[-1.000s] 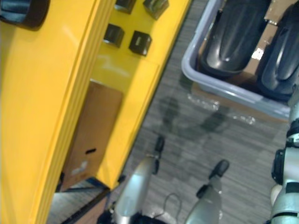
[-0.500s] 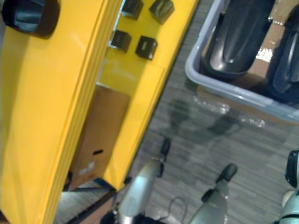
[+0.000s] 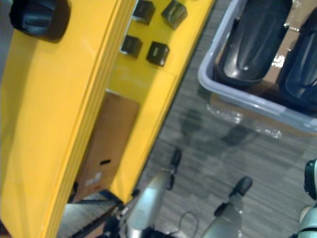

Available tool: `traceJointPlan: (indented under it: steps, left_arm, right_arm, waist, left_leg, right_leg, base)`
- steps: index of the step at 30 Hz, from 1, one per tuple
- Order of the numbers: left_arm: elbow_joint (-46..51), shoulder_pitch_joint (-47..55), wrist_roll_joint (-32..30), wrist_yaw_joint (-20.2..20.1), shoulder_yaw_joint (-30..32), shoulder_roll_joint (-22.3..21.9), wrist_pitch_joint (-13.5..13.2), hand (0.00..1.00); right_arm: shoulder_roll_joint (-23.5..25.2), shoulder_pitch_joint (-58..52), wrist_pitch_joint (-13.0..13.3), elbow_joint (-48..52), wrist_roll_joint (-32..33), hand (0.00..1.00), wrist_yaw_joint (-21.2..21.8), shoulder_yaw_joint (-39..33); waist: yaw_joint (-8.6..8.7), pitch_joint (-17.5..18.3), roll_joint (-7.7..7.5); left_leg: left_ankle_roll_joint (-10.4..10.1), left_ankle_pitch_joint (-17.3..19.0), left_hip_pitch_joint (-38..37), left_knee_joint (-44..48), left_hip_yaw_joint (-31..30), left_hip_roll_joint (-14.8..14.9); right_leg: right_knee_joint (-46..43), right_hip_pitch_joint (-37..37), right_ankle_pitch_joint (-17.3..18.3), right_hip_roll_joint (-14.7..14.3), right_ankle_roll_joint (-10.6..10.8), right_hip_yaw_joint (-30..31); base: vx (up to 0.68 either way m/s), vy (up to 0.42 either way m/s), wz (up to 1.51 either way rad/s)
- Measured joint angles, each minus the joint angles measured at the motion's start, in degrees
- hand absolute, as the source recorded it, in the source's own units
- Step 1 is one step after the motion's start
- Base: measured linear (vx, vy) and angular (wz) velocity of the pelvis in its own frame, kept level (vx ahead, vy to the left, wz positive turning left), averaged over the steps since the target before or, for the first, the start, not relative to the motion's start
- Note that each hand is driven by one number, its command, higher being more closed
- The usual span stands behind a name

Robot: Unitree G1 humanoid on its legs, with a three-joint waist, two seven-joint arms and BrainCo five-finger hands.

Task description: Walk over and take plastic housings, then place them on the shelf

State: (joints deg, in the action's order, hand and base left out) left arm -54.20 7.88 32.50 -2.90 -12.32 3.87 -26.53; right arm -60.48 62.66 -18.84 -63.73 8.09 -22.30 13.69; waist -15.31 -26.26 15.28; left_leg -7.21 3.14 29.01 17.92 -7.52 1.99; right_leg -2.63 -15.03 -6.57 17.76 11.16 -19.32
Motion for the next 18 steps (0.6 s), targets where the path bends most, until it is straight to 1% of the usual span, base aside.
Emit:
traceJointPlan:
  steps: [1,2,4,5,7,8,9,10,11,12,13,15,16,17,18]
  left_arm:
    - [2.79,0.01,-1.88,1.42,-0.17,-0.01,-1.18,0.0]
    - [6.24,0.01,-2.61,2.82,-0.28,-0.04,-1.31,0.0]
    - [10.26,-0.05,-3.93,4.13,-0.31,-0.02,-1.3,0.0]
    - [13.07,-0.04,-3.97,4.87,-0.25,0.02,-1.04,0.0]
    - [16.85,-0.02,-3.92,5.22,-0.11,0.26,-0.3,0.0]
    - [20.19,0.25,-3.76,5.18,0.13,0.47,1.13,0.0]
    - [21.59,0.41,-3.76,5.07,0.28,0.56,1.73,0.0]
    - [24.66,0.84,-3.79,4.8,0.51,0.88,3.74,0.0]
    - [27.41,1.33,-3.8,4.34,0.56,1.43,5.49,0.0]
    - [29.21,1.69,-3.8,3.88,0.62,1.93,6.5,0.0]
    - [30.84,2.02,-3.79,3.61,0.92,2.24,7.17,0.0]
    - [39.32,4.35,-3.76,2.32,3.95,3.14,8.77,0.0]
    - [41.88,4.98,-3.79,2.01,4.96,3.3,9.55,0.0]
    - [45.51,5.93,-3.84,1.75,5.9,4.03,10.38,0.0]
    - [49.02,6.63,-4.23,1.42,6.46,5.29,11.17,0.0]
  right_arm:
    - [0.77,-0.09,0.03,-0.48,-0.57,1.0,0.14,0.0]
    - [1.78,-0.28,0.03,-0.72,-1.62,1.0,0.13,-0.03]
    - [2.7,-0.63,0.06,-0.73,-2.42,1.0,0.09,-0.05]
    - [3.34,-0.66,0.22,-0.73,-3.29,1.0,0.06,-0.14]
    - [4.7,-0.69,0.81,-0.72,-3.81,1.0,-0.22,-1.4]
    - [5.87,-0.83,1.77,-0.71,-4.43,1.0,-0.81,-3.07]
    - [6.37,-0.83,2.23,-0.65,-4.43,1.0,-1.27,-3.68]
    - [7.11,-1.3,2.99,-0.37,-4.44,1.0,-2.15,-4.87]
    - [7.61,-1.77,3.41,0.27,-4.43,1.0,-3.15,-6.01]
    - [7.81,-2.15,3.76,0.83,-4.42,1.0,-3.51,-6.67]
    - [8.03,-2.67,3.93,1.83,-4.42,1.0,-4.19,-7.52]
    - [9.32,-6.34,4.42,5.54,-4.48,1.0,-6.48,-10.22]
    - [9.94,-7.4,4.48,6.37,-4.46,1.0,-6.68,-11.63]
    - [11.19,-8.76,4.67,7.82,-4.47,1.0,-7.05,-13.31]
    - [12.56,-10.37,4.75,9.87,-4.51,1.0,-8.07,-14.8]
  waist:
    - [0.18,-0.09,-0.13]
    - [0.46,-0.21,-0.29]
    - [0.65,-0.56,-0.78]
    - [1.09,-1.02,-1.42]
    - [2.31,-1.83,-2.57]
    - [3.23,-2.78,-3.97]
    - [3.44,-3.25,-4.66]
    - [3.59,-4.05,-5.87]
    - [3.65,-4.56,-6.73]
    - [3.67,-4.55,-7.3]
    - [3.69,-4.64,-7.54]
    - [3.87,-4.46,-9.18]
    - [3.96,-4.5,-9.65]
    - [4.04,-4.43,-10.49]
    - [4.64,-4.18,-11.3]
  left_leg:
    - [0.0,0.0,-1.12,-0.23,-0.06,0.01]
    - [0.0,0.0,-2.46,-0.59,-0.22,0.04]
    - [-0.02,-0.24,-4.09,-1.46,-0.17,0.11]
    - [-0.06,-0.65,-4.82,-2.16,-0.32,0.17]
    - [-0.34,-1.64,-5.98,-3.89,-0.93,0.25]
    - [-0.58,-2.6,-7.21,-5.56,-1.45,0.56]
    - [-0.74,-2.88,-7.87,-6.2,-1.45,0.73]
    - [-0.95,-3.22,-9.26,-7.17,-1.43,1.25]
    - [-1.17,-3.54,-10.76,-8.22,-1.45,1.64]
    - [-1.28,-3.76,-11.73,-8.87,-1.41,1.87]
    - [-1.3,-4.02,-12.65,-9.57,-1.37,2.06]
    - [-1.57,-5.05,-15.39,-12.04,-1.24,2.8]
    - [-1.62,-5.27,-16.19,-12.66,-1.22,2.99]
    - [-1.74,-5.74,-17.37,-13.78,-1.08,3.29]
    - [-1.8,-6.15,-18.56,-14.71,-1.06,3.54]
  right_leg:
    - [0.0,1.2,0.08,0.0,-0.12,-0.36]
    - [-0.06,2.46,0.18,0.0,-0.26,-0.87]
    - [-0.25,3.52,0.37,0.01,-0.54,-0.99]
    - [-0.6,3.96,0.73,0.01,-0.95,-1.22]
    - [-0.93,4.71,1.1,-0.01,-1.04,-2.08]
    - [-0.92,5.53,1.28,-0.28,-1.21,-2.75]
    - [-0.92,5.97,1.36,-0.41,-1.34,-2.79]
    - [-0.9,6.87,1.5,-0.81,-1.56,-2.87]
    - [-0.9,8.0,1.58,-1.16,-1.68,-3.05]
    - [-0.9,8.67,1.64,-1.29,-1.73,-3.33]
    - [-0.9,9.24,1.65,-1.41,-1.74,-3.57]
    - [-0.9,10.92,1.74,-1.88,-1.9,-4.08]
    - [-0.9,11.36,1.81,-2.01,-1.98,-4.12]
    - [-0.88,11.83,1.83,-2.18,-2.0,-4.12]
    - [-0.85,12.66,1.83,-2.35,-2.0,-4.2]
  base:
    - [-0.01,-0.006,0.04]
    - [-0.01,-0.01,0.04]
    - [-0.02,-0.008,0.01]
    - [-0.04,-0.022,0.08]
    - [-0.04,-0.038,0.17]
    - [-0.04,-0.05,0.15]
    - [-0.04,-0.063,0.09]
    - [-0.02,-0.054,-0.01]
    - [-0.02,-0.057,-0.01]
    - [-0.01,-0.045,0.0]
    - [0.0,-0.038,-0.01]
    - [0.0,-0.043,-0.01]
    - [-0.01,-0.037,-0.06]
    - [-0.02,-0.049,-0.06]
    - [-0.03,-0.053,-0.05]
